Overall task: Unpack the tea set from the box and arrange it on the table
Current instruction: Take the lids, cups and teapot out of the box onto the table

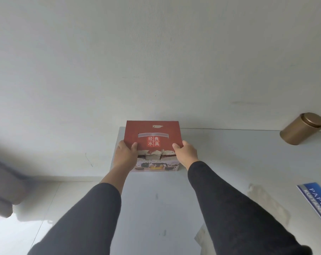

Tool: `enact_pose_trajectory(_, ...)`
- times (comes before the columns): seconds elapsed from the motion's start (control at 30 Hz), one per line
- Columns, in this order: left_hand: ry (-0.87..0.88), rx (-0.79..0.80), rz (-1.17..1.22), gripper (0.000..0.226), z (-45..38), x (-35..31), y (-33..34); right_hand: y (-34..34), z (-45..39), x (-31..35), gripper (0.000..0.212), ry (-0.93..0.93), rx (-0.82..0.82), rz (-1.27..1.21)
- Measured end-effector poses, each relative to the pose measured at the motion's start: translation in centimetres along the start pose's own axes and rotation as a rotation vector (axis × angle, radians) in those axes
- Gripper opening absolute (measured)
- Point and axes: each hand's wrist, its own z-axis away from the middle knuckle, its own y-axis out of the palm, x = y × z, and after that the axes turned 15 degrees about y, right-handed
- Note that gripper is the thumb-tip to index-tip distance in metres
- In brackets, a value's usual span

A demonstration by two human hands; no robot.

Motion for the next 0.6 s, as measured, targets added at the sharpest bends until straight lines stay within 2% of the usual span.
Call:
enact_pose_trajectory(0.07, 0.041, 0.037, -0.012, 0.05, 0.2, 0.2, -0.7, 0.2, 0.7, -0.7, 0.054, -0.073, -0.073, -0.037)
enact_pose_trajectory(0.1, 0.062, 0.052, -0.024, 0.049, 0.2, 0.3, -1.0, 0.6, 1.1, -1.0, 0.05, -0.126, -0.183, -0.03)
enact_pose_trajectory(0.17, 0.094, 0.064, -0.035, 0.048, 0.4, 0.3, -1.5, 1.5, 1.9, -1.4, 0.034, -0.231, -0.434, 0.037)
enact_pose_trajectory(0.23, 0.121, 0.073, -0.041, 0.049, 1.0, 0.3, -1.8, 2.6, 2.8, -1.8, 0.018, -0.302, -0.537, 0.091)
enact_pose_trajectory(0.27, 0.132, 0.076, -0.043, 0.049, 1.3, 0.3, -2.0, 3.1, 3.1, -2.0, 0.015, -0.33, -0.537, 0.118)
enact_pose_trajectory(0.4, 0.141, 0.091, -0.043, 0.051, 1.6, 0.0, -2.6, 4.0, 3.9, -1.9, 0.03, -0.305, -0.479, 0.176)
enact_pose_trajectory(0.6, 0.125, 0.109, 0.006, 0.053, 1.6, 0.0, -3.0, 5.3, 4.8, -1.0, 0.023, -0.238, -0.385, 0.075)
